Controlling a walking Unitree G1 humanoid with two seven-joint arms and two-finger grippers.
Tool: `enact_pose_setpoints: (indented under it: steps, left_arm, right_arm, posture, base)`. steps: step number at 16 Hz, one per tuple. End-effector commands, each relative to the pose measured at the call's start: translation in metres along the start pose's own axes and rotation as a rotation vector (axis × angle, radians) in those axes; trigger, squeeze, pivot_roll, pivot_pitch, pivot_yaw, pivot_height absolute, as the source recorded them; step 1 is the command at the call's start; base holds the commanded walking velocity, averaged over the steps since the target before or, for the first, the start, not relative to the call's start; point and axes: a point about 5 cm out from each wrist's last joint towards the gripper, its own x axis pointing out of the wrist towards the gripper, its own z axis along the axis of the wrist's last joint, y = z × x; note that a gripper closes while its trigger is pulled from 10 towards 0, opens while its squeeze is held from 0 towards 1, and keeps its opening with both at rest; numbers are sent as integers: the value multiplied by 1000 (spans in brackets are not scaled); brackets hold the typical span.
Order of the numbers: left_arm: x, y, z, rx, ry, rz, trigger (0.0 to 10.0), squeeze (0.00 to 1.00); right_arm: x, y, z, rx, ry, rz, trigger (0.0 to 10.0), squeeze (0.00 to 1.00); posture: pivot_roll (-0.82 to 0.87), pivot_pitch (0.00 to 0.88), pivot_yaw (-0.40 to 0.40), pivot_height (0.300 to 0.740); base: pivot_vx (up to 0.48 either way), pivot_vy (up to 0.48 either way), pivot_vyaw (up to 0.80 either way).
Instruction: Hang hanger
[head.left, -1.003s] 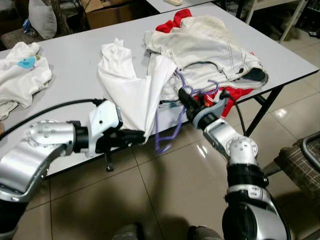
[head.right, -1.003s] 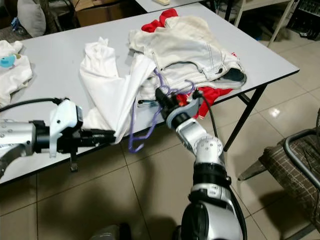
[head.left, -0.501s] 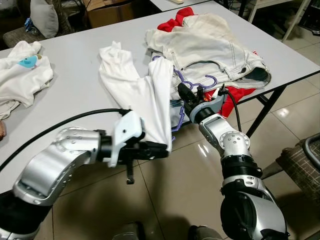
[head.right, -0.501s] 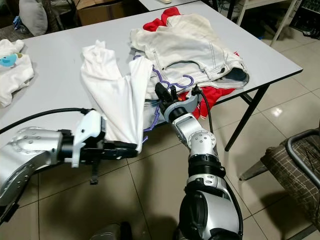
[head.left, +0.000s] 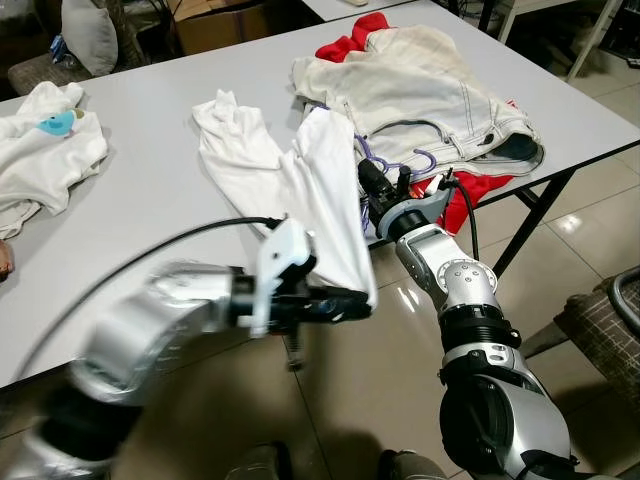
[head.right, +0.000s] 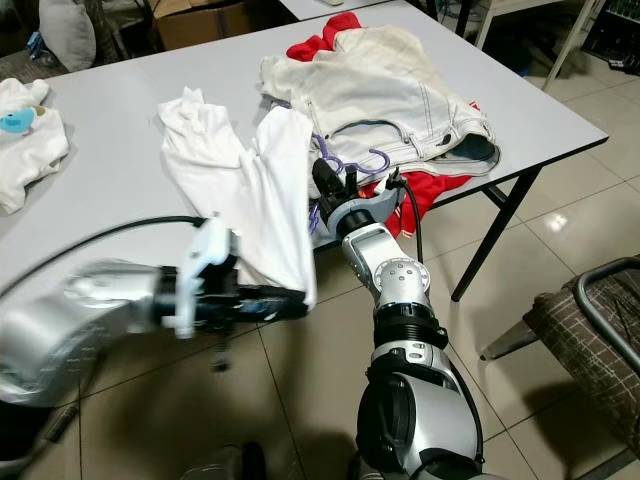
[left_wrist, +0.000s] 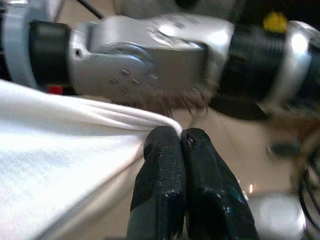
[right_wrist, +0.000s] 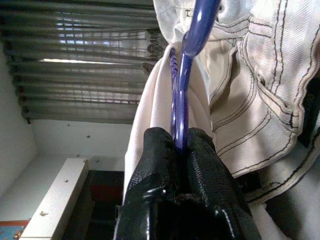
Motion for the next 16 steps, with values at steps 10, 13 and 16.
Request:
enact_pose_setpoints:
  steps: [10, 13, 16]
  left_arm:
    - [-59, 46, 61, 40, -302, 280, 0, 0]
    - [-68, 45, 54, 69, -200, 290, 0, 0]
    - [-41, 30, 47, 69, -167, 202, 0, 0]
  right_arm:
    - [11, 9, -52, -147, 167, -3, 10000, 0]
    - [10, 12, -48, -98, 152, 15, 10000, 0]
    - [10, 17, -45, -55, 142, 43, 10000, 0]
  posture:
    - [-23, 140, 88, 740]
    - [-22, 139, 87, 740]
    - [-24, 138, 85, 740]
  base:
    - [0, 0, 0]
    - [0, 0, 0]
    - [0, 0, 0]
